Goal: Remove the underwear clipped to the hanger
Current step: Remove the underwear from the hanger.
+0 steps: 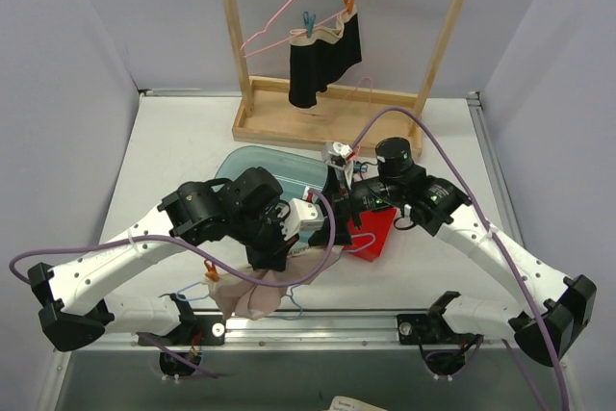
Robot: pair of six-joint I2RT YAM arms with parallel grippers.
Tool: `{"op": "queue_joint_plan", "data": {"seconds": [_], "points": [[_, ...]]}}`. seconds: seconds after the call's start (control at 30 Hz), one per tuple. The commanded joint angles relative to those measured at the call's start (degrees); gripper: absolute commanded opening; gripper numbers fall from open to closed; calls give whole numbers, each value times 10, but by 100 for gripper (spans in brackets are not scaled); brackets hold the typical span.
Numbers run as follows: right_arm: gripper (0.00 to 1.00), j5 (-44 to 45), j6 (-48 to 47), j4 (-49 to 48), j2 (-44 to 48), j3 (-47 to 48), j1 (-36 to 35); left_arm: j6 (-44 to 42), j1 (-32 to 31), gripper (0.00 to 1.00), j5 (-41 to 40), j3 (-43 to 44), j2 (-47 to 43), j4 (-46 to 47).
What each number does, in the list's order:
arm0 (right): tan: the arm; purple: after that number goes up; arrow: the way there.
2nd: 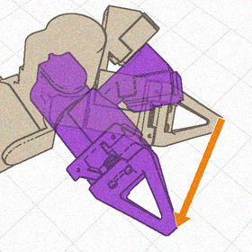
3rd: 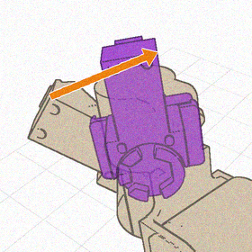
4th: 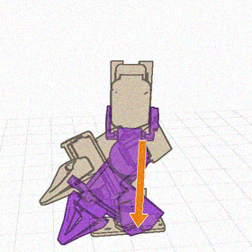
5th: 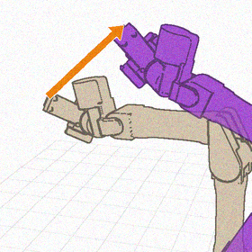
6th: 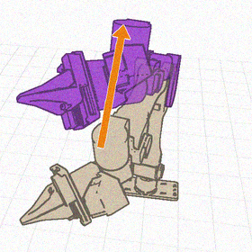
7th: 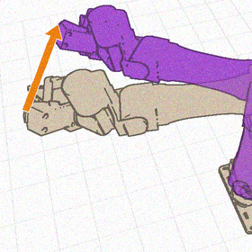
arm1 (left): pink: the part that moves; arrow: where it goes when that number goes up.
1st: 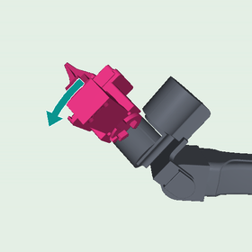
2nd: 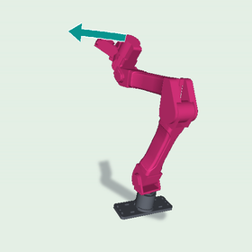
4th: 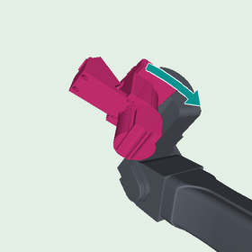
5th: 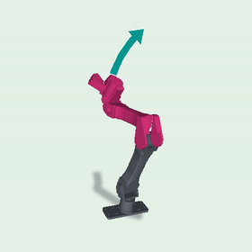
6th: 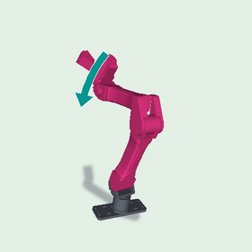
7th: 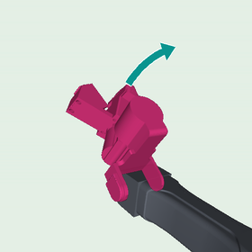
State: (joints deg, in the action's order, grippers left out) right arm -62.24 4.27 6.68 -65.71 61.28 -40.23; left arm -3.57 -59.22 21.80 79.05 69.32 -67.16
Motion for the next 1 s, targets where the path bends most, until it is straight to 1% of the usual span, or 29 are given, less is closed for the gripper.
{"op": "queue_joint_plan", "data": {"seconds": [0.0,0.03,0.07,0.13,0.17,0.27,0.4,0.43,0.5,0.53,0.57,0.67,0.73,0.87,0.9,0.97], "points": [[70,-1,-3,-16,-11,4,-4,-6,-3,3,9,24,-3,1],[63,-1,-4,-15,-12,4,-3,-6,-3,3,8,24,-4,0],[48,0,-4,-15,-13,4,-3,-6,-3,2,5,24,-5,0],[35,8,-5,-13,-15,2,-3,-6,-3,3,3,24,-8,-2],[21,10,-4,-13,-13,0,-3,-6,-3,3,3,23,-9,-2],[0,24,-6,-14,-12,4,0,-4,-3,3,10,18,-10,0],[0,45,-8,-21,-11,22,4,1,-3,3,15,8,-4,4],[0,49,5,-28,-11,24,5,1,-3,2,17,8,-2,5],[0,56,32,-80,-4,20,12,1,-3,3,18,8,1,5],[0,55,61,-99,1,17,16,1,-3,3,17,9,3,5],[0,50,83,-146,7,5,26,1,-3,2,18,8,6,5],[0,39,146,-228,37,-14,46,2,-3,3,14,8,7,4],[0,48,162,-245,49,-19,57,2,-4,3,14,9,6,4],[0,34,248,-335,70,-48,94,1,-3,2,10,8,6,3],[0,47,249,-334,73,-51,102,2,-4,3,12,9,6,3],[0,120,236,-295,81,-51,111,1,-4,3,9,11,6,3]]}}
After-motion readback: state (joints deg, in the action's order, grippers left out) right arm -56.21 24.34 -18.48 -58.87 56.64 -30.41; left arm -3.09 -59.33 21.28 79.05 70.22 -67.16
